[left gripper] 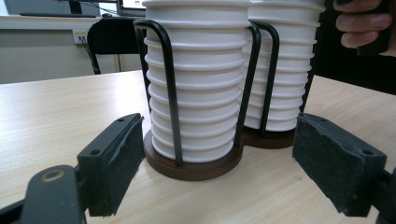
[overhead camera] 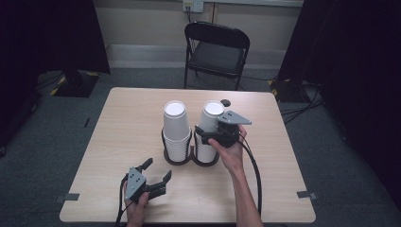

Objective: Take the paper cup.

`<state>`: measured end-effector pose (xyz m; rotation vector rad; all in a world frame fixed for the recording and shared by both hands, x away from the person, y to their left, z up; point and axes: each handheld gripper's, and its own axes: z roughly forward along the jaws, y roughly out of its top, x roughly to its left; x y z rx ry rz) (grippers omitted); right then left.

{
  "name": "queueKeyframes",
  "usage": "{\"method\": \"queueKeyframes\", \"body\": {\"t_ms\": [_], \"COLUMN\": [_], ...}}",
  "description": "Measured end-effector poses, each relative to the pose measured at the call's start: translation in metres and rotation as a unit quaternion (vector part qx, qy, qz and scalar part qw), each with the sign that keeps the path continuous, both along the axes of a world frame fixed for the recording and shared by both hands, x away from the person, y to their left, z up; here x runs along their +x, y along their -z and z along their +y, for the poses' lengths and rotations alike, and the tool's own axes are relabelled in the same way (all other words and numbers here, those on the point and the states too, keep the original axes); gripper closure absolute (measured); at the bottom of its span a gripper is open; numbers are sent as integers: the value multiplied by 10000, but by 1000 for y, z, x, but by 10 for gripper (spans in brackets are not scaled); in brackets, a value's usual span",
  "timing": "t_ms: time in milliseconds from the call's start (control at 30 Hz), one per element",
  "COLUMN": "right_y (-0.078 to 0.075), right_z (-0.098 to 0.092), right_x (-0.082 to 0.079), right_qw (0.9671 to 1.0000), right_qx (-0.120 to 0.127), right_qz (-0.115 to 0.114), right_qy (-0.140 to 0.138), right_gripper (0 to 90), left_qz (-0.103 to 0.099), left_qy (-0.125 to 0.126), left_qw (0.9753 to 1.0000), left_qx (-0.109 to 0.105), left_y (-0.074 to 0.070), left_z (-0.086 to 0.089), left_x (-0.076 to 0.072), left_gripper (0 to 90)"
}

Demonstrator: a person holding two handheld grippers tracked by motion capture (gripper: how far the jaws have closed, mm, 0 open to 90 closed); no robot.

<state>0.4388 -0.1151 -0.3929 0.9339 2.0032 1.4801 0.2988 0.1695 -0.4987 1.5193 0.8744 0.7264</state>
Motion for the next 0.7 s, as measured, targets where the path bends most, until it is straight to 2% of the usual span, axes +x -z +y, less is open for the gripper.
{"method": "queueKeyframes", "body": {"t_ms": [133, 433, 700], "right_y": [1, -1, -3], "right_z": [1, -2, -1], "right_x": [1, 2, 1], "right_qw": [10000, 9999, 10000], "right_qx": [-27, 129, -2], "right_qz": [37, 43, 14], "right_qy": [-6, -61, -70], "right_gripper": [94, 117, 121], "left_qz": [16, -9, -22], "left_qy": [-18, -45, -37], "left_qw": [10000, 10000, 10000], "left_qx": [0, 43, 38], "left_y": [0, 0, 0], "left_z": [0, -1, -1], "left_x": [0, 0, 0], "left_gripper": [166, 167, 166]}}
